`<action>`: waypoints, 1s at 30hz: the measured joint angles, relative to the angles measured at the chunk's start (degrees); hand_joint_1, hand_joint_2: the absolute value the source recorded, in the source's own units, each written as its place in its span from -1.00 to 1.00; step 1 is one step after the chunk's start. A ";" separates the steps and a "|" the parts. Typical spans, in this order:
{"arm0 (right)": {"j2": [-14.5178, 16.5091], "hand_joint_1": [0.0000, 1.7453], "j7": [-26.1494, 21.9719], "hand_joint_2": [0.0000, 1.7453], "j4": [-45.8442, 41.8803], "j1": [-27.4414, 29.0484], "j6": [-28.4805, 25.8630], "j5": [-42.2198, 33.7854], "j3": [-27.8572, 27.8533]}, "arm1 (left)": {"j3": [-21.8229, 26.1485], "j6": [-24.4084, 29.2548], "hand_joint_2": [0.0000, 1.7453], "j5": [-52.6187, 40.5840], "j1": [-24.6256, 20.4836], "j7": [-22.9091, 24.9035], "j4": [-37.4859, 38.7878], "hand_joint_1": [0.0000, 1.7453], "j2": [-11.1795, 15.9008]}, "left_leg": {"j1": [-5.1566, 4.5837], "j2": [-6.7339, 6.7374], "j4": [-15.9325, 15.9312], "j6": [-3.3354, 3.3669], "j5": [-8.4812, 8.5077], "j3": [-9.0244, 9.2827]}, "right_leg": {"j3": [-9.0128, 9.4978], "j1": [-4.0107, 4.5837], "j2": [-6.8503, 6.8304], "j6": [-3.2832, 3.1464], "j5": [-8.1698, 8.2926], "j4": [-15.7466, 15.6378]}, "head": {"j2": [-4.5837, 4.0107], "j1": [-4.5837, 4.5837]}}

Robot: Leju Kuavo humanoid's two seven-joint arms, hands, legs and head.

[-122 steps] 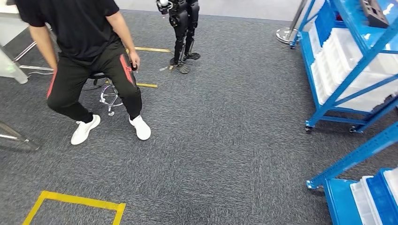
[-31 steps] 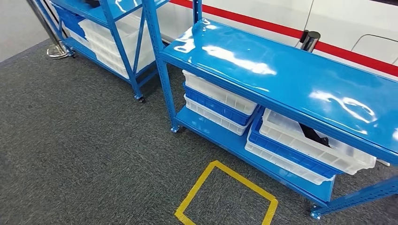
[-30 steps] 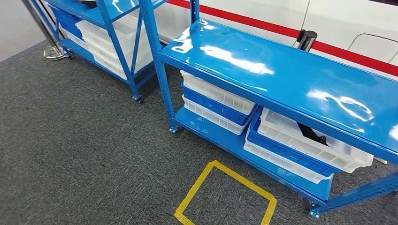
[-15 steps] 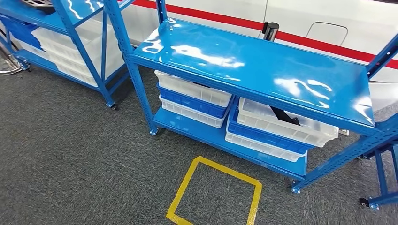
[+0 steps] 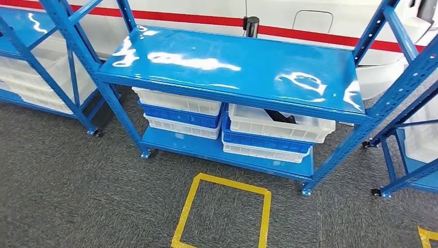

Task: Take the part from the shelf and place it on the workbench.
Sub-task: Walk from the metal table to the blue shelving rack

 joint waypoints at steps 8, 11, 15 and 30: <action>0.12 -1.00 0.15 -1.00 0.01 0.07 0.00 0.11 0.00 | 0.00 0.02 -1.00 0.02 -0.22 0.08 -0.01 -1.00 -0.03 | -0.43 -3.21 -15.89 1.59 8.77 6.20 | -0.92 0.24 5.28 1.39 0.41 -0.10 | 0.00 0.06; 0.09 -1.00 0.15 -1.00 0.02 0.18 0.00 0.13 0.00 | 0.00 0.03 -1.00 0.03 -0.34 0.10 -0.01 -1.00 -0.13 | -0.37 -1.34 -16.89 2.63 9.53 6.38 | -2.39 0.29 2.58 1.73 -1.10 2.46 | 0.00 0.18; 0.16 -1.00 0.15 -1.00 0.02 -0.01 0.01 0.18 0.00 | 0.02 0.01 -1.00 0.01 -0.16 0.10 -0.01 -1.00 -0.09 | -0.54 1.65 -17.03 2.96 9.66 6.15 | -8.92 0.26 -1.03 1.44 -6.91 15.75 | 0.00 0.50; 0.07 -1.00 -1.16 -1.00 0.02 -0.07 -0.20 1.06 0.01 | -0.01 -0.02 -1.00 0.12 -0.18 0.09 -0.03 -1.00 -0.26 | -0.35 0.34 -3.95 -0.29 0.65 1.96 | -0.08 -0.28 -2.82 -0.10 0.65 -0.65 | 0.00 0.07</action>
